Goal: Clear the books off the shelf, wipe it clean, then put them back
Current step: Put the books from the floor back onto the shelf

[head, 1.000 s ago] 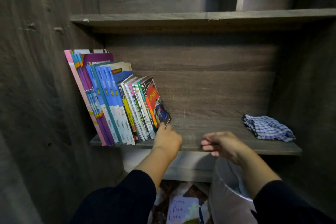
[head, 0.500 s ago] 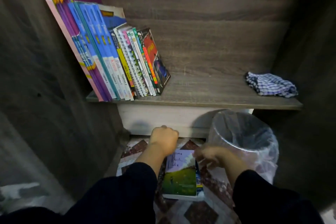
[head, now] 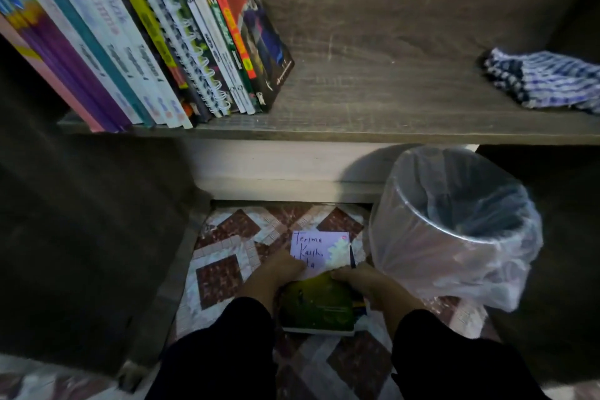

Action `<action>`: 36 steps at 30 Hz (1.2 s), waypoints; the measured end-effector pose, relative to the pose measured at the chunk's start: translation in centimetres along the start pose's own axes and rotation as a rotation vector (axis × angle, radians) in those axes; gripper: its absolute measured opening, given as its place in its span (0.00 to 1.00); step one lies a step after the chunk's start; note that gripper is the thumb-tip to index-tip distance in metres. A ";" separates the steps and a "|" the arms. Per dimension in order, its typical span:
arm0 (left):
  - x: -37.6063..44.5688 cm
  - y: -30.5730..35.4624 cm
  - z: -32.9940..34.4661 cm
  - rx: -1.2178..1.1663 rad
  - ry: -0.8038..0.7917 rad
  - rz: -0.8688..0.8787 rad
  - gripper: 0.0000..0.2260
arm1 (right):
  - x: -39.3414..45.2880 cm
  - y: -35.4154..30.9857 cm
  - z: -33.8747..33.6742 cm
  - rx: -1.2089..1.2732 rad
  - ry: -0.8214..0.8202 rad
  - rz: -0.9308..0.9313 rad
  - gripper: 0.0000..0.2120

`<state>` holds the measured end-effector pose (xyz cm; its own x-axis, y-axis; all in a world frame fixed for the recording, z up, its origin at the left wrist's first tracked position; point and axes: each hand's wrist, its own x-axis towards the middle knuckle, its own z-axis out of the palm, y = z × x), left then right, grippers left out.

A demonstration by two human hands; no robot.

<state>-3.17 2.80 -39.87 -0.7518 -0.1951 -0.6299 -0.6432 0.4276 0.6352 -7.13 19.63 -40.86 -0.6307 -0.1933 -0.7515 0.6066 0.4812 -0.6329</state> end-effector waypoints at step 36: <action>-1.0 0.2 1.9 -0.371 0.045 0.057 0.33 | 1.9 1.3 -1.6 0.120 0.028 -0.564 0.25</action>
<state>-2.28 4.76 -40.01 -0.7882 -0.2223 -0.5738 -0.6029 0.0921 0.7925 -8.34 21.29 -42.80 -0.8841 -0.3681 -0.2879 0.2228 0.2095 -0.9521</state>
